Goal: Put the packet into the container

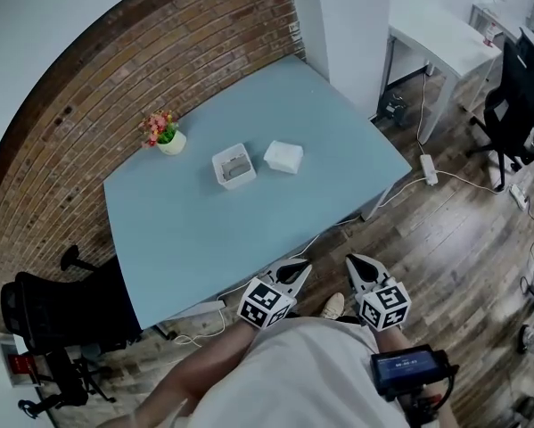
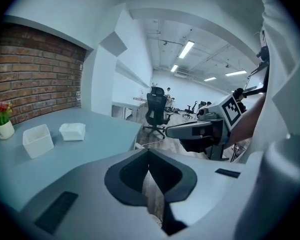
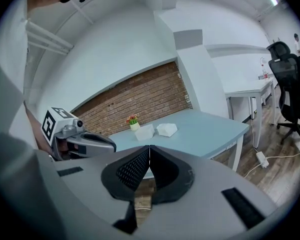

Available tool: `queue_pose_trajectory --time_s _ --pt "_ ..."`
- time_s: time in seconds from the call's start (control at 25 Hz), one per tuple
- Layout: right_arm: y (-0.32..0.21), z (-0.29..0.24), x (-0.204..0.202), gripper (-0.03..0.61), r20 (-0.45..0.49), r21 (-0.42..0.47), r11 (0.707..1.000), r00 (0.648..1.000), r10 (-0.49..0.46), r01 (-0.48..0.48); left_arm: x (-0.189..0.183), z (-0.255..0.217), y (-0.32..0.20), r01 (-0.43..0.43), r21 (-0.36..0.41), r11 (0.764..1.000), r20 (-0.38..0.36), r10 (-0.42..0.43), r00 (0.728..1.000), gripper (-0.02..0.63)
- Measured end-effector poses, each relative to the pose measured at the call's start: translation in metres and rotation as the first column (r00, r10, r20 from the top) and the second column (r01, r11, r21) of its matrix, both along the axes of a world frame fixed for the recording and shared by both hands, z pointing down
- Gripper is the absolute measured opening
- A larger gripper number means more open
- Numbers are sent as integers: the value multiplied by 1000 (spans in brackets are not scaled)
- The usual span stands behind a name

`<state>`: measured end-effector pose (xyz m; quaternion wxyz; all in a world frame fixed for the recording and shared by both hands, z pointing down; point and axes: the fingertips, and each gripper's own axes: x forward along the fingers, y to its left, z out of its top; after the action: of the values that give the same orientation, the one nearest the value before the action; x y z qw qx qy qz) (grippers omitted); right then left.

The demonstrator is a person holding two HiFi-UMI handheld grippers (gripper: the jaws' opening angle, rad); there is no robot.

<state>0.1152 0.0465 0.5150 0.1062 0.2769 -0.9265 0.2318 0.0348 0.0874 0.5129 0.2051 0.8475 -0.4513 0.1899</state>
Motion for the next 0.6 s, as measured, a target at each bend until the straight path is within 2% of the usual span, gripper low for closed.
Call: queue_pose_trajectory --time_s 0.2,0.4,0.6 --pt "-20 -2 1 11 12 -1 1000 1000 -15 15 1 -2 -13 10 -6 1000 18 -10 1000 11" --pt "-29 2 -8 11 21 -18 999 999 -30 31 -5 -2 -27 -15 9 1000 72 15 997 11" --pt "-29 9 -16 11 5 -47 998 999 -45 45 -8 -3 -38 -9 10 1000 53 9 999 11"
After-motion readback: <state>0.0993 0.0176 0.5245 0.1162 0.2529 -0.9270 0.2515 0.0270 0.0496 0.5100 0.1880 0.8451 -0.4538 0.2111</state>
